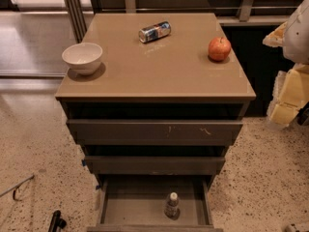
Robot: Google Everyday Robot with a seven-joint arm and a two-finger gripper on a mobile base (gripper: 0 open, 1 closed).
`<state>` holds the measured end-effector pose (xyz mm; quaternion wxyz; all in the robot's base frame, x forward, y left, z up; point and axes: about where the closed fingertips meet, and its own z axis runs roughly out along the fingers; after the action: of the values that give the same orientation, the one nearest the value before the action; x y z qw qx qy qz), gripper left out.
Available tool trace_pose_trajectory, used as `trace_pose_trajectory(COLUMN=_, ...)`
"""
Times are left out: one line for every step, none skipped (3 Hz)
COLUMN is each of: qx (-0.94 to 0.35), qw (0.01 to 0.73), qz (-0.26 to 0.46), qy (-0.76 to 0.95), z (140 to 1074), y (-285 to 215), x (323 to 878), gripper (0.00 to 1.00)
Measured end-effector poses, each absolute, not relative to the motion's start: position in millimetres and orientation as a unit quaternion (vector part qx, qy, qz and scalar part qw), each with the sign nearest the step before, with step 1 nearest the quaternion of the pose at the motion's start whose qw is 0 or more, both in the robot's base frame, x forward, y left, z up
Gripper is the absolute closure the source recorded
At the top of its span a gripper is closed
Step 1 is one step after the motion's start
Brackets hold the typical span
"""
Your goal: Pick blue plastic bottle from bottom drawer and place on counter
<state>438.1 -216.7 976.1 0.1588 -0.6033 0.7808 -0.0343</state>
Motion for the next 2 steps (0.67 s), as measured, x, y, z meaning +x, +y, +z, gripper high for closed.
trace_pose_trajectory(qx=-0.603, qw=0.159, qz=-0.034, qy=0.781, z=976, y=-217, x=438, gripper=0.00)
trace_pose_trajectory(qx=-0.594, qw=0.174, qz=0.002, qy=0.786, z=938, y=-215, x=438, gripper=0.19)
